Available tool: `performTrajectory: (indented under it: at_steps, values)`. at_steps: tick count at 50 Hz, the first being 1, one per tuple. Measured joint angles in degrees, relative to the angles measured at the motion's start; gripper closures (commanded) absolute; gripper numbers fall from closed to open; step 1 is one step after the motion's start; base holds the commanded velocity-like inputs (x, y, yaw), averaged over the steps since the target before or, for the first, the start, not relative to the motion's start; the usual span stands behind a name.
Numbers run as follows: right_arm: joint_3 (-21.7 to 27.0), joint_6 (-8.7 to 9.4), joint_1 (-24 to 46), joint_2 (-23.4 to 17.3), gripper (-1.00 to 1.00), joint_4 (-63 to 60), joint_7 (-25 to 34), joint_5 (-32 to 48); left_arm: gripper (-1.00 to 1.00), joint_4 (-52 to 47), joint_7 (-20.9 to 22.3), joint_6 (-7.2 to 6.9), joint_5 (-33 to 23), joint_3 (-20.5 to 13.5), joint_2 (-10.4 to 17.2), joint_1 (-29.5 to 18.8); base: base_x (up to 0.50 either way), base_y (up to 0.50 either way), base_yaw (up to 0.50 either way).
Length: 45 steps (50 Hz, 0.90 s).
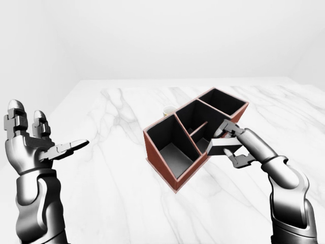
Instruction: Pick up the book and place it in the left compartment of the caddy.
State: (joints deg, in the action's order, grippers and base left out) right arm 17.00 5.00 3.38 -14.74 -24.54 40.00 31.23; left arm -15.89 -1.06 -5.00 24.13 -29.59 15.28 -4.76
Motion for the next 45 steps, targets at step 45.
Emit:
performTrajectory:
  at_steps: [45]
  values:
    - [-12.9,0.0,14.3,2.6,1.0,11.1,0.0,3.3,-1.0,-0.3,0.3,0.0,-0.1,-0.4,-0.3,0.5,0.0,0.0,0.0]
